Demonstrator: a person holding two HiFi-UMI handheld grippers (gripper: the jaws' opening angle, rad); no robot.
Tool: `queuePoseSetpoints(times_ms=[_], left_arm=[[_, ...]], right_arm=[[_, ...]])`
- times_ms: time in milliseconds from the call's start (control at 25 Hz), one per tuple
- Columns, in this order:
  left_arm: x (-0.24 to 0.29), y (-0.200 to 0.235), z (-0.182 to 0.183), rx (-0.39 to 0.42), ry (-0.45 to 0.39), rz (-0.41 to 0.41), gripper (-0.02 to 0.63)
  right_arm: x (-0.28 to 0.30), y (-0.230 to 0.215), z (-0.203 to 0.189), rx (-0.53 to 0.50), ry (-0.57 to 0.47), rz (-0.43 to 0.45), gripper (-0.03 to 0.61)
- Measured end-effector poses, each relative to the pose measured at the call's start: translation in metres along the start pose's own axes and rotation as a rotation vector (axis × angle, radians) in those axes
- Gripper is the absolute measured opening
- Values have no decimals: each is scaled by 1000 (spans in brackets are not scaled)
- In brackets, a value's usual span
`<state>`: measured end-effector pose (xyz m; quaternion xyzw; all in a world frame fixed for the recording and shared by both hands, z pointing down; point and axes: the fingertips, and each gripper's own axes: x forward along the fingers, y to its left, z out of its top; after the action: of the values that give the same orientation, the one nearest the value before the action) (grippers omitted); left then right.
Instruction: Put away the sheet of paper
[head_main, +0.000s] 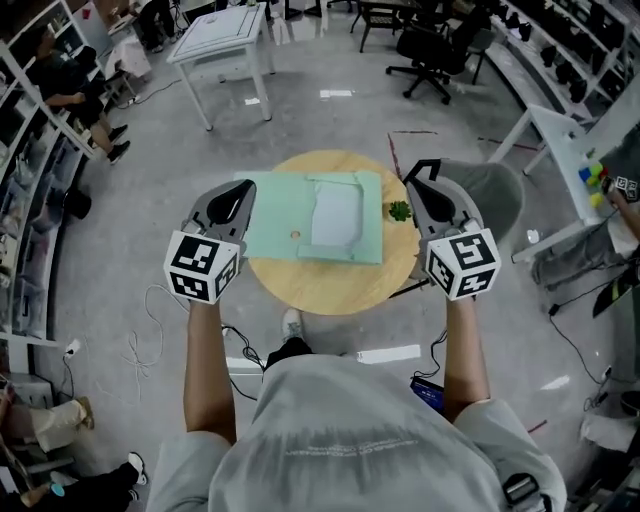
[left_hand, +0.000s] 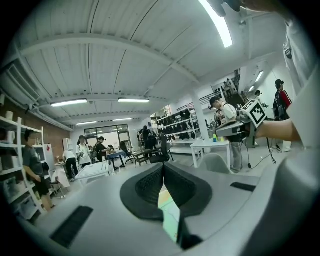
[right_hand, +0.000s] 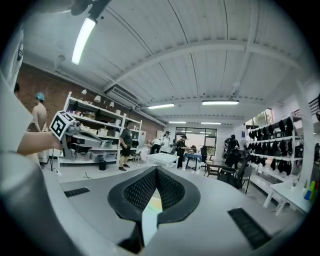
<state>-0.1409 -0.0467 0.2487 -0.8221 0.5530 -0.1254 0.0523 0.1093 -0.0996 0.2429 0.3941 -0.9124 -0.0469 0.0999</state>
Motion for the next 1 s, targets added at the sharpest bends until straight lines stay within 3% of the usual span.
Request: queuePoseSetpoints(times_ms=[480,680,1000], left_arm=[[-19,-36,69,66,-98,48,20],[-13,-56,77,121,-105,32,21],[-2,-62,75,128,-83,0,21]], right_arm=[[-19,34,49,-88,-71,109,28],[-21,44,49,-126,-66,145,28],[-20,33,46,-169,-51,126,28]])
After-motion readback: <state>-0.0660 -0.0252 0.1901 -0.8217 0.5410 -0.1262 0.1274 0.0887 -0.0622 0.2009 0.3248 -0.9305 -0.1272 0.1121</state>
